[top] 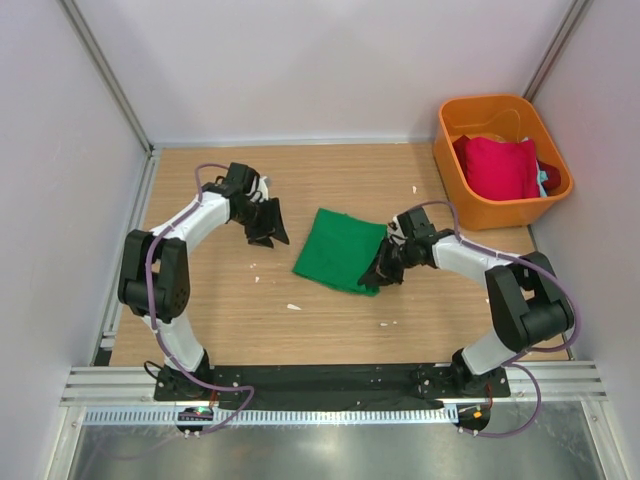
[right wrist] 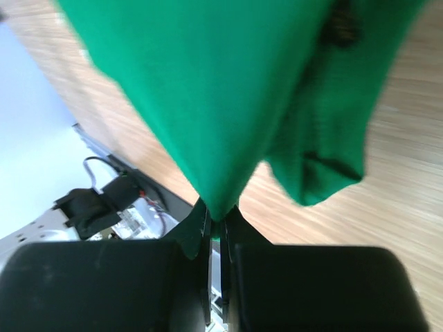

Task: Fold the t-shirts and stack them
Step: Fold the tshirt

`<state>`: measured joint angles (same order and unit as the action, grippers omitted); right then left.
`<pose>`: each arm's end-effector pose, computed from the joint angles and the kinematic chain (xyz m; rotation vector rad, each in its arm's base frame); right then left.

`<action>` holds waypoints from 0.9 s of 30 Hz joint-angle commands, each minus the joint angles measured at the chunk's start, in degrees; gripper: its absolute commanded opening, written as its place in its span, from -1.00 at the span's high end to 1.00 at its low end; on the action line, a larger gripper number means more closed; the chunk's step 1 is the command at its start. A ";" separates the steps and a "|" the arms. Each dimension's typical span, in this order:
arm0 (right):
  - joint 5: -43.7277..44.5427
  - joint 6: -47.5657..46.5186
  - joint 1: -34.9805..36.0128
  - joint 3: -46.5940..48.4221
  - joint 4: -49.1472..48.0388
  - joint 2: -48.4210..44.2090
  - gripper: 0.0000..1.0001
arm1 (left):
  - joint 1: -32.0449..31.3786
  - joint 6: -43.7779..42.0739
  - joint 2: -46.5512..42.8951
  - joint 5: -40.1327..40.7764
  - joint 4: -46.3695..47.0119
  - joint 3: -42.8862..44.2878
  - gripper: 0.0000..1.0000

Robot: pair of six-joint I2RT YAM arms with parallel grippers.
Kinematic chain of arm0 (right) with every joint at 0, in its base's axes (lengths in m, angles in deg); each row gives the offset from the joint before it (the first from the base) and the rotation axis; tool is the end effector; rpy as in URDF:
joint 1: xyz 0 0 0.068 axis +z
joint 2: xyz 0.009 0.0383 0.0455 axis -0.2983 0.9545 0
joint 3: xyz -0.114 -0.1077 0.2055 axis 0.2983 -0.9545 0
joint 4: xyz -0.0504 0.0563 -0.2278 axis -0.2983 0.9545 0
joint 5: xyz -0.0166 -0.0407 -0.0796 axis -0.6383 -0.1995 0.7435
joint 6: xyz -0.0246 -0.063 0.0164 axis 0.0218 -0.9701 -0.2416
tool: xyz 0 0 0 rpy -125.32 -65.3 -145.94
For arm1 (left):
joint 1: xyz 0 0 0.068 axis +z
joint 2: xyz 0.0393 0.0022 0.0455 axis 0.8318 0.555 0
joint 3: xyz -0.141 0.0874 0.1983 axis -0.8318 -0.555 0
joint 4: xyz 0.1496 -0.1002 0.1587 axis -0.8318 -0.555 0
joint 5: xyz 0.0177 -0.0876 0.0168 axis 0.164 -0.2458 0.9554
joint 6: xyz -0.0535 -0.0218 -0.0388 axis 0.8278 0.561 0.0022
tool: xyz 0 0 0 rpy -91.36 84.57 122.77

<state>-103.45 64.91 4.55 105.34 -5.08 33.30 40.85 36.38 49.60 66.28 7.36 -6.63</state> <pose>0.2485 0.1345 0.1572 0.3546 2.8191 1.1421 0.3302 -0.1143 0.1917 -0.1020 2.7954 -0.7441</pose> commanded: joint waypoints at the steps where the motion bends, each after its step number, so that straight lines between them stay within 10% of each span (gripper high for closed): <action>1: 0.26 -5.24 -2.13 -3.90 1.99 0.08 0.98 | 0.41 -0.63 -1.23 -3.07 0.47 0.03 -0.03; 6: 2.02 -8.40 -2.84 -5.49 1.28 2.11 0.85 | 0.24 -0.45 1.58 -7.55 0.82 1.00 -0.06; 16: 11.08 -17.54 -5.73 2.86 17.18 -6.50 -0.04 | -4.42 1.38 2.47 -9.93 6.70 -1.19 -0.19; 27: 3.53 -20.45 -7.76 -4.87 9.82 -6.86 -0.55 | -8.64 2.53 4.84 -12.57 14.44 -5.94 -0.25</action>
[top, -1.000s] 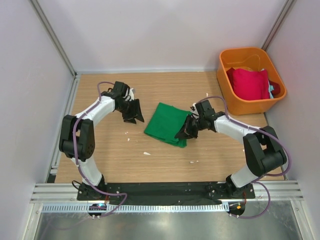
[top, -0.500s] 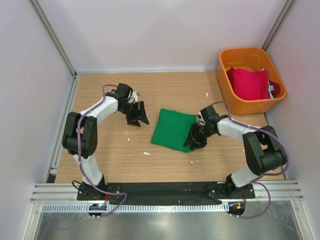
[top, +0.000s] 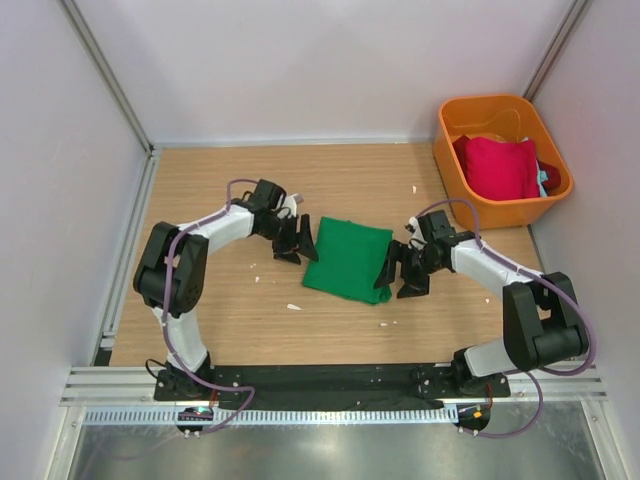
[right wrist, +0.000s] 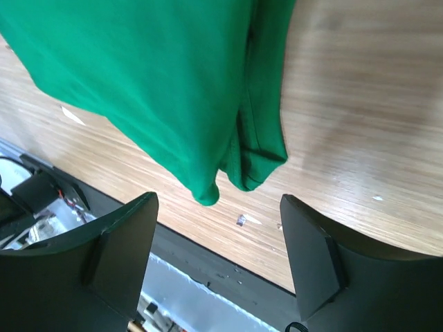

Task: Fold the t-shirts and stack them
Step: Fold the tshirt

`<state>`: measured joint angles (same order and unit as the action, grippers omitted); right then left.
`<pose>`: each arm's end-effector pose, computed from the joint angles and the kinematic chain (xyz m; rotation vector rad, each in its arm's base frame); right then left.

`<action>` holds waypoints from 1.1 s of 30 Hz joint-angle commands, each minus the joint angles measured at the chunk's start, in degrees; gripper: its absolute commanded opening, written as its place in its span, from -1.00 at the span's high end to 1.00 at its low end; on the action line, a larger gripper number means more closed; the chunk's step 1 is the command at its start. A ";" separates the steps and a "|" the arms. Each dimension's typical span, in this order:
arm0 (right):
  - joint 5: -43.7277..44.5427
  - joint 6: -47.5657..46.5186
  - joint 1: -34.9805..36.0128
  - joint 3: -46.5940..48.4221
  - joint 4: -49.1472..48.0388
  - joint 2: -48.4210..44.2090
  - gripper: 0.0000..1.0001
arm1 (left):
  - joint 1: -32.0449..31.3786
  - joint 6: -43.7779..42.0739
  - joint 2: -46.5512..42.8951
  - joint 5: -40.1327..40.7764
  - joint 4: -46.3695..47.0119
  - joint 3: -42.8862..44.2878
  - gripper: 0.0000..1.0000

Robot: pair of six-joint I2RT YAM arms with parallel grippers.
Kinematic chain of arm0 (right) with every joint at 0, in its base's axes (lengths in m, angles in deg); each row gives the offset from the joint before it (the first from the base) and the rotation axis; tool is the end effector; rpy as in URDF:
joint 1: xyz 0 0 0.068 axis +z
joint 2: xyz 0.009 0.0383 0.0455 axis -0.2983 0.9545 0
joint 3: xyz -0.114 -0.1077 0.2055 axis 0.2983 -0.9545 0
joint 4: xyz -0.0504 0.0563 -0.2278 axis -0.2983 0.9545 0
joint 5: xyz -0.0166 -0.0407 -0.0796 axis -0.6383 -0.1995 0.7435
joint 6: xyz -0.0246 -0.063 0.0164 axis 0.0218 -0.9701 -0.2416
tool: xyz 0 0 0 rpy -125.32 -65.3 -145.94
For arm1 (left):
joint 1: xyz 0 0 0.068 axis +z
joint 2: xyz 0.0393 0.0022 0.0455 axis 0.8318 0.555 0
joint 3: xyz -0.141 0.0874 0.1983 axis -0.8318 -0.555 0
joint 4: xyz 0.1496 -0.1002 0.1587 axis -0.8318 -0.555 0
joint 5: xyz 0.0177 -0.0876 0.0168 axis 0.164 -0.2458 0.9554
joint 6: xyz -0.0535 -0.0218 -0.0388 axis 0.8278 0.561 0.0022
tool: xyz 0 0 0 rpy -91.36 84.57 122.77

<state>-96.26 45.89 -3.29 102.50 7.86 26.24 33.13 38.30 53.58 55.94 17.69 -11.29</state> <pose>0.2280 0.0840 0.1591 0.1843 2.8562 0.8327 0.3156 -0.1690 0.1602 0.1098 2.8060 -1.0361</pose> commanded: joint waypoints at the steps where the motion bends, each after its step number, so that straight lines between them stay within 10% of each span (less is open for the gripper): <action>1: -4.45 -1.17 0.09 -2.56 -4.70 0.38 -0.55 | -1.19 0.70 0.95 -2.06 4.36 -1.64 -0.25; 11: -4.02 -0.99 0.09 -3.97 -6.21 3.10 -0.02 | -3.21 4.91 0.16 0.58 8.66 -7.35 0.20; 18: -1.58 -0.55 0.00 -1.69 -8.05 7.49 0.76 | -7.60 11.32 -3.43 6.02 11.22 -13.66 1.00; 29: 8.45 -10.56 -2.46 26.91 1.34 23.21 0.94 | -25.60 29.87 -12.24 16.49 13.24 -18.96 0.96; 33: 13.19 -14.26 -2.55 39.78 6.44 31.12 0.36 | -29.92 27.69 -11.96 11.48 12.72 -14.83 0.29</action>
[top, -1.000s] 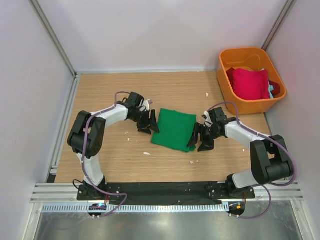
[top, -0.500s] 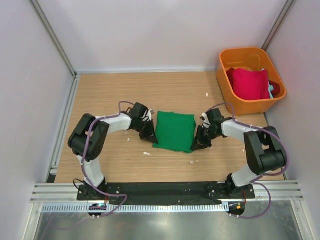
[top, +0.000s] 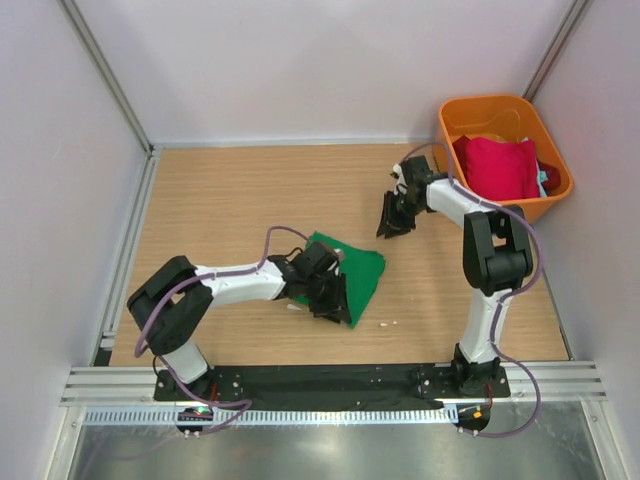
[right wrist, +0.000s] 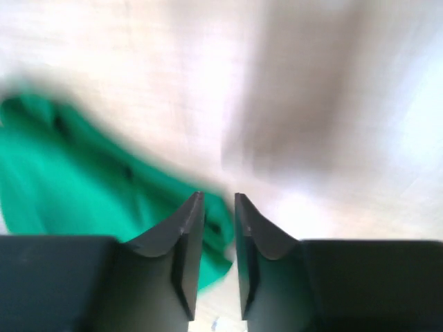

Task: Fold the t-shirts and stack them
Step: Fold the tshirt

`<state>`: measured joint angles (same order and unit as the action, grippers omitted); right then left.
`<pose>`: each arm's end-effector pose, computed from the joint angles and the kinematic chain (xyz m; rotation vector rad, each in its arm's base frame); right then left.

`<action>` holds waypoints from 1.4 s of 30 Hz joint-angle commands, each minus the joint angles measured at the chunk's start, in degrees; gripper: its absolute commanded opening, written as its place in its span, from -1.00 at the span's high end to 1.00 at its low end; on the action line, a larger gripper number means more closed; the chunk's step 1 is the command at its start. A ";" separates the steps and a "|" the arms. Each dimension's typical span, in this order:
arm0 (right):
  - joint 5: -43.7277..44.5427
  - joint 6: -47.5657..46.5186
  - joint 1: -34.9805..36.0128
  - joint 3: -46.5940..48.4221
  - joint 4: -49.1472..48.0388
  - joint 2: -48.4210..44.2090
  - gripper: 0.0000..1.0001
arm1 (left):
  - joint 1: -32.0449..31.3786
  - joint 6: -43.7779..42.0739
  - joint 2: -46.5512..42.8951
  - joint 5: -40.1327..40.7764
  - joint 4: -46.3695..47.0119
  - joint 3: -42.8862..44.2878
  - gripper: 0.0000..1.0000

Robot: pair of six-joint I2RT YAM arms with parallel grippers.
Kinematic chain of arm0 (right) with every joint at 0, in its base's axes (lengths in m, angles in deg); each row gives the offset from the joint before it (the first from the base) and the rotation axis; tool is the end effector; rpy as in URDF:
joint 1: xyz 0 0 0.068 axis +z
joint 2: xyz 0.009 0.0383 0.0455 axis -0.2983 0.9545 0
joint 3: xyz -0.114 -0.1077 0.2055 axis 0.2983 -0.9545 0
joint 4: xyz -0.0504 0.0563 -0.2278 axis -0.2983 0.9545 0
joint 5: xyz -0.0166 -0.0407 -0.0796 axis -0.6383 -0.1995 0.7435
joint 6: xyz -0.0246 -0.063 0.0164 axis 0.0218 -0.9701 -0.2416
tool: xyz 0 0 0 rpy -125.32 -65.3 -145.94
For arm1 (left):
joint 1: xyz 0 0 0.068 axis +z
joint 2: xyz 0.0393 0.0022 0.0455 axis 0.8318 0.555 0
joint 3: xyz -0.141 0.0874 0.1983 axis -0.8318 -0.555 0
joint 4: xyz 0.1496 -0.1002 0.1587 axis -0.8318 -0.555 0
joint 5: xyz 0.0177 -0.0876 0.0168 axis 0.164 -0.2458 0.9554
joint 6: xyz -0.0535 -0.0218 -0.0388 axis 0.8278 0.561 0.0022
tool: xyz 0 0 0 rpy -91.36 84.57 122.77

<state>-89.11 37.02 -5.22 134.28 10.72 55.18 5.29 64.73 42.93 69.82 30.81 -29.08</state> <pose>0.3578 0.0970 0.1535 0.0441 2.8265 0.6187 0.1825 -0.2557 0.1439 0.0933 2.9150 -0.9620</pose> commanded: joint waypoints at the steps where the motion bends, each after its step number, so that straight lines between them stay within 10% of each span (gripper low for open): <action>1: 7.19 -5.56 -0.63 12.20 5.85 2.81 0.28 | -1.91 0.39 -2.46 -2.57 -0.40 3.32 0.21; 7: 7.65 -4.52 -0.63 14.88 9.48 -1.48 -0.05 | 2.65 -7.34 -10.73 1.29 -8.12 12.27 -0.18; 12: -2.71 2.94 -0.63 -0.65 -2.16 -12.02 0.00 | 12.93 -14.56 -9.07 -3.43 -8.58 19.66 0.02; 19: -20.92 28.43 -0.45 -30.28 -43.09 -21.35 0.93 | 21.47 -11.14 6.48 -19.08 6.50 22.39 0.61; 42: -20.93 64.31 0.60 -50.34 -114.20 7.82 0.97 | 27.36 -4.00 29.25 -24.39 32.31 19.31 0.84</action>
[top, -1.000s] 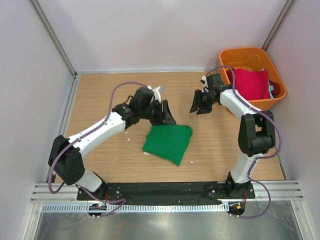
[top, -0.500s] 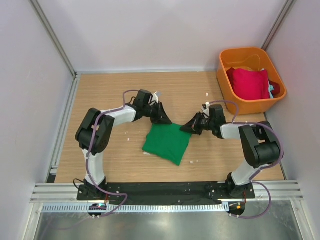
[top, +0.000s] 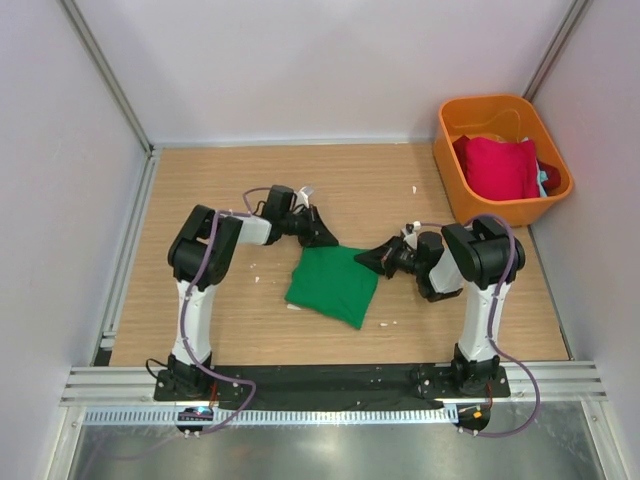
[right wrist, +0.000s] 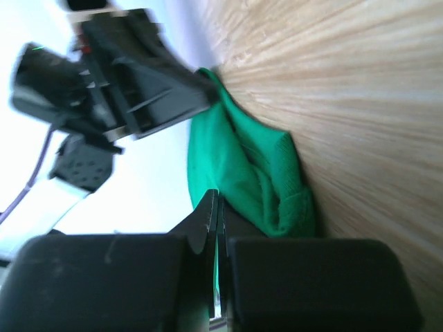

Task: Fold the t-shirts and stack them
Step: Fold the tshirt

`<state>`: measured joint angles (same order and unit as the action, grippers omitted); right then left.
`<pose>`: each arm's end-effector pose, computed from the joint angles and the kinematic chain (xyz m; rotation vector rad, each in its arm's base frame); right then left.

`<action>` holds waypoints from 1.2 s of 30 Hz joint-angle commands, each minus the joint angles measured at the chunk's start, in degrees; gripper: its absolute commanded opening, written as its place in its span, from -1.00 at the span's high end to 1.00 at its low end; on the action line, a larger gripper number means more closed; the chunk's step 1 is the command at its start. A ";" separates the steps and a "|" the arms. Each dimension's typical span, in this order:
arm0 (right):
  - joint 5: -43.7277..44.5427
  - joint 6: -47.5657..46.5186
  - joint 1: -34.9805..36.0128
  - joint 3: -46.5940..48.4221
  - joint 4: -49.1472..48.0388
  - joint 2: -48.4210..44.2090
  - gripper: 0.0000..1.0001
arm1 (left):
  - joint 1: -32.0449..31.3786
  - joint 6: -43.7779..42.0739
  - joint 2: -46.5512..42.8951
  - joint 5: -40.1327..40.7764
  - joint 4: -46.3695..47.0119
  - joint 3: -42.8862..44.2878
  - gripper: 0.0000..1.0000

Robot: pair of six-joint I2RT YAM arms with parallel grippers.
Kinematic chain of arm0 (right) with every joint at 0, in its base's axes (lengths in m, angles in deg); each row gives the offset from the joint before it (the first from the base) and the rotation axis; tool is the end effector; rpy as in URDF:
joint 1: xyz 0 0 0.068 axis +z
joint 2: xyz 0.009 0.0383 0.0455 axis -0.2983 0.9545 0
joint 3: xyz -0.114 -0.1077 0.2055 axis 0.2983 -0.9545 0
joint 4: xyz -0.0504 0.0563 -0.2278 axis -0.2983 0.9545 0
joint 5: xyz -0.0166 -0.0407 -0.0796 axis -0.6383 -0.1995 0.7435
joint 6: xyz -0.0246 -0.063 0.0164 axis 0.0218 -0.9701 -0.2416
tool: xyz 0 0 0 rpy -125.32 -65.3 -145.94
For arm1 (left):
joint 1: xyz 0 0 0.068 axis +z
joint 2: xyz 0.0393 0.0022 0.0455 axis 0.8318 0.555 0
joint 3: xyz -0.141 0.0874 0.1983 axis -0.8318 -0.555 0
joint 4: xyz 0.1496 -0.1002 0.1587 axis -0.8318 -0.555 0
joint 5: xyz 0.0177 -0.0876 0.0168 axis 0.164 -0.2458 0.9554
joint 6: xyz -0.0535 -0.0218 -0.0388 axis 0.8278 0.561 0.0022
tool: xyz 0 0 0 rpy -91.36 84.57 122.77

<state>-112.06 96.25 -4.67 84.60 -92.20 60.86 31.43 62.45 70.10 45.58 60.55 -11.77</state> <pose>0.2849 0.1038 0.0722 0.6741 2.1869 1.6705 0.3696 -0.2145 0.1092 -0.0826 2.4968 -1.5073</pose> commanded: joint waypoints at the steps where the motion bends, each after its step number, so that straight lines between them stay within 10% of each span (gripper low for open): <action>1: 2.81 4.38 0.06 -0.83 -9.44 1.71 0.97 | 1.39 -2.96 3.22 0.91 -1.45 3.48 0.85; 8: 12.02 -18.60 -1.35 3.73 32.25 -7.34 0.98 | 3.85 -11.23 4.37 10.76 -16.16 7.80 0.91; 15: 9.77 -24.18 -3.64 14.36 41.88 -2.17 0.97 | 4.03 -15.63 3.24 12.34 -22.75 11.58 0.84; 26: 12.48 -45.89 -3.64 37.48 84.49 -14.19 0.46 | 3.77 -16.16 -17.24 21.75 -33.05 10.89 0.07; 36: -1.40 -42.57 1.80 28.63 79.19 -20.71 0.54 | -2.55 -0.62 -20.15 8.49 -7.33 -5.35 0.55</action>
<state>-106.56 52.08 -6.22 117.69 -11.07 41.67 31.47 55.35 48.31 59.61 41.67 -12.45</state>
